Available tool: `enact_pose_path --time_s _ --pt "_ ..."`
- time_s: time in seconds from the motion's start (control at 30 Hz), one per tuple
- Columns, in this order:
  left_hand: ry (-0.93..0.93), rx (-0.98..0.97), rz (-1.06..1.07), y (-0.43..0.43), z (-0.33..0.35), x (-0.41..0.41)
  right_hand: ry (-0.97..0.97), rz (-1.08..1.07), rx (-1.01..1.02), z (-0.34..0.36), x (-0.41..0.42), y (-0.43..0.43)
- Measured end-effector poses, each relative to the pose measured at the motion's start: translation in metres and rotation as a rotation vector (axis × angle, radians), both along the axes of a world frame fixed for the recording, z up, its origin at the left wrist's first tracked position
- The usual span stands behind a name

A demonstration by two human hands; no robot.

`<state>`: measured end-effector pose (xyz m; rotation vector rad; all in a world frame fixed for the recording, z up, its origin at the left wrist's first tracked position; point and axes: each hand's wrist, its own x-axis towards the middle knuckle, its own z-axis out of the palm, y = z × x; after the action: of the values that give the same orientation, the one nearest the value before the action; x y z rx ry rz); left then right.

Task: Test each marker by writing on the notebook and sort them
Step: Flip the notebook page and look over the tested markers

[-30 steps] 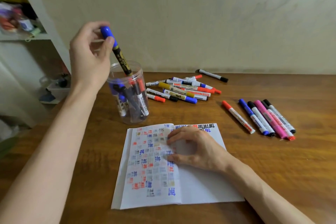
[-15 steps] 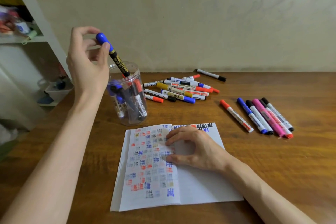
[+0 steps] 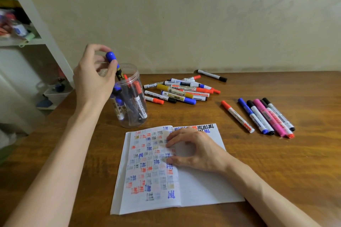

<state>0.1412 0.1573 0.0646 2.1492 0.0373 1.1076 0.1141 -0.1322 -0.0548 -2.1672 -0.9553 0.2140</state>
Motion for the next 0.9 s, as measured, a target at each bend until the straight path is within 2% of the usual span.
enact_pose_path --time_s 0.17,0.27,0.4,0.5,0.9 --pt "0.165 0.104 0.079 0.003 -0.010 -0.001 0.000 -0.003 0.010 -0.001 0.000 0.000" --pt "0.207 0.253 0.109 -0.001 -0.011 -0.006 0.000 -0.004 0.011 -0.001 0.000 0.000" --pt "0.112 0.344 0.059 -0.003 -0.021 -0.015 0.006 0.000 0.009 -0.002 0.001 0.000" --pt "0.042 0.458 0.122 -0.006 -0.027 -0.021 0.012 -0.001 0.009 -0.002 0.002 0.000" --pt "0.407 0.646 0.193 -0.009 -0.015 -0.019 0.009 0.000 0.005 -0.001 0.001 0.000"
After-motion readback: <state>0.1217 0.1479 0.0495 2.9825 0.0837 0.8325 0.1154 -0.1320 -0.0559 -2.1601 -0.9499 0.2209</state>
